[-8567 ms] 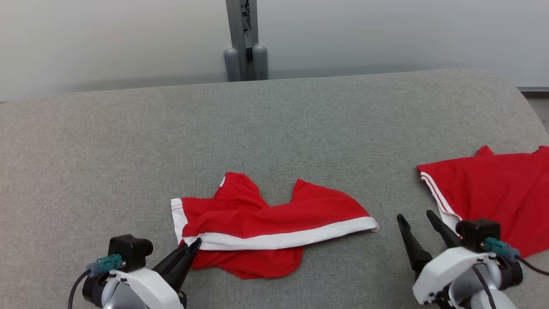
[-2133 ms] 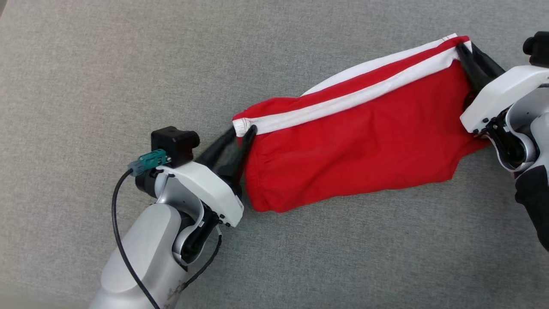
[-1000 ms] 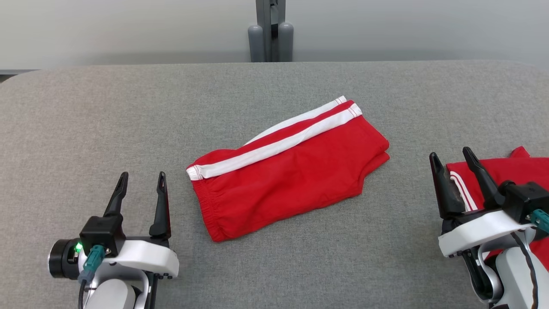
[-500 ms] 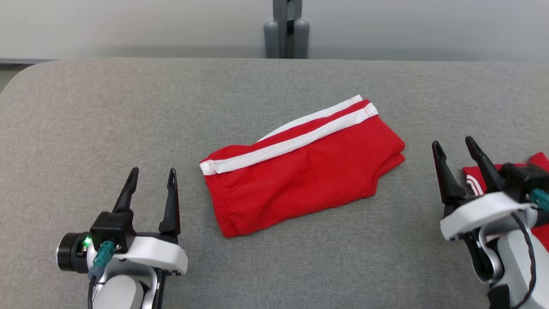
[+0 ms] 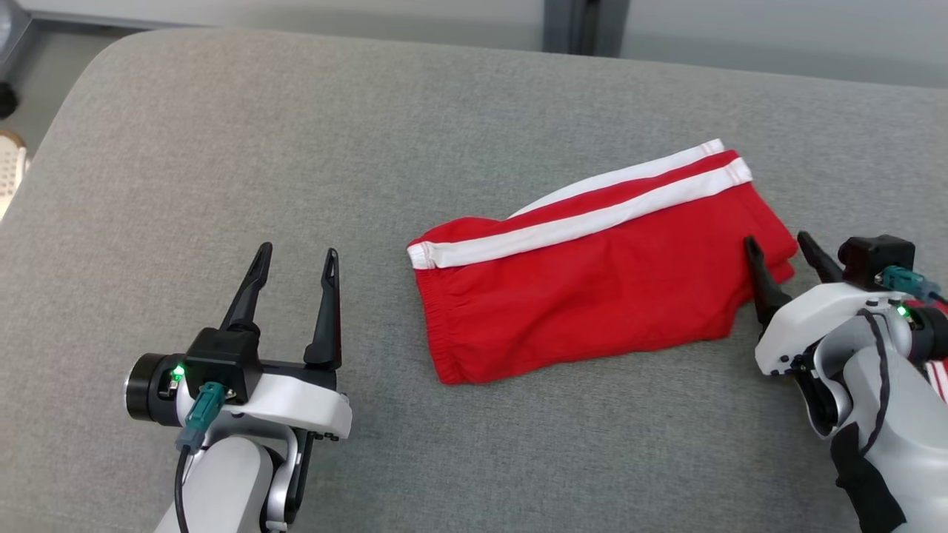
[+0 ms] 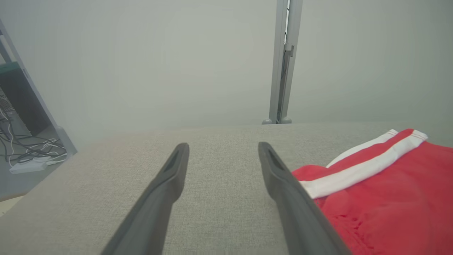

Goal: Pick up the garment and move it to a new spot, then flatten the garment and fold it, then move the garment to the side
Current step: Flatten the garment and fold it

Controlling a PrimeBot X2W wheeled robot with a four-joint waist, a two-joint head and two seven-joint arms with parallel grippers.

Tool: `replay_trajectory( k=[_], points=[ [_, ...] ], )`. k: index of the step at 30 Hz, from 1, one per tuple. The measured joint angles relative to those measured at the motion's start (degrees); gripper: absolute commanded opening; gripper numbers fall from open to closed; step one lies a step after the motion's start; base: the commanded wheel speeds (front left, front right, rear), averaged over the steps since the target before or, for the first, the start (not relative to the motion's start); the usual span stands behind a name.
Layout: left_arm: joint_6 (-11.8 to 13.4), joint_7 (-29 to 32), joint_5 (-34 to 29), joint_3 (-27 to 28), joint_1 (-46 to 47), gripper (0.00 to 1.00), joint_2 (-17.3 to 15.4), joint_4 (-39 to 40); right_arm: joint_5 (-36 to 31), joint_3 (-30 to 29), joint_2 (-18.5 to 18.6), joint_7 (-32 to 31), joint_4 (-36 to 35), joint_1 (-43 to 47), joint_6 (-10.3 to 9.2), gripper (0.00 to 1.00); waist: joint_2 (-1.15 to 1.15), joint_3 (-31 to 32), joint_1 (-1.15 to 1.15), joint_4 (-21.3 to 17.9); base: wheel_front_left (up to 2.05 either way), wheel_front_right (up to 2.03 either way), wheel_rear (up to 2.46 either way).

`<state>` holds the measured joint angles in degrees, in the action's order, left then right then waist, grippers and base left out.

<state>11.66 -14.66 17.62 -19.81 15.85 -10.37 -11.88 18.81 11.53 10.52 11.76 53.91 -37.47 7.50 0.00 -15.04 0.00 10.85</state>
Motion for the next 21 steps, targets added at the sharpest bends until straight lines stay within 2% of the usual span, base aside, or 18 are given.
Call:
replay_trajectory(
  k=[9, 10, 11, 12, 13, 14, 21],
  points=[
    [-1.02, -0.14, -0.53, 0.12, 0.87, 1.00, 0.59, -0.45, 0.98, 1.53, -1.85, 1.67, 7.78, -2.60, 0.00, 1.00, 0.00, -0.96, 0.00, 0.58, 0.00, 0.00, 0.00],
    [-1.03, -0.18, -0.63, 0.21, 0.87, 1.00, 0.71, -0.45, 1.60, 1.63, -2.14, 1.80, 8.36, -2.99, 0.00, 0.56, 0.00, -1.00, 0.00, 0.49, 0.00, 0.00, 0.00],
    [-1.10, -0.18, -0.85, 0.25, 0.87, 1.00, 0.81, -0.43, 1.99, 1.68, -2.32, 1.82, 8.94, -3.27, 0.00, 0.46, 0.00, -1.02, 0.00, 0.38, 0.00, 0.00, 0.00],
    [-1.20, -0.18, -0.99, 0.34, 0.87, 1.00, 0.87, -0.42, 2.12, 1.56, -2.37, 1.89, 9.76, -3.58, 0.00, 0.45, 0.00, -1.02, 0.00, 0.24, 0.00, 0.00, 0.00],
    [-1.38, -0.18, -1.03, 0.41, 0.89, 1.00, 0.91, -0.41, 2.66, 1.58, -2.57, 1.89, 10.21, -3.79, 0.00, 0.15, 0.00, -1.02, 0.00, 0.12, 0.00, 0.00, 0.00],
    [-1.47, -0.19, -1.16, 0.51, 0.90, 1.00, 1.02, -0.38, 3.23, 1.78, -2.77, 1.88, 10.57, -3.88, 0.00, 0.00, 0.00, -1.01, 0.00, -0.01, 0.00, 0.00, 0.00],
    [-1.59, -0.24, -1.56, 1.98, 0.69, 1.00, 1.27, -0.62, 7.43, 3.35, -4.19, 2.96, 7.93, -1.90, 0.00, 0.00, 0.00, -0.24, 0.00, -1.72, 0.00, 0.00, 0.00]
  ],
)
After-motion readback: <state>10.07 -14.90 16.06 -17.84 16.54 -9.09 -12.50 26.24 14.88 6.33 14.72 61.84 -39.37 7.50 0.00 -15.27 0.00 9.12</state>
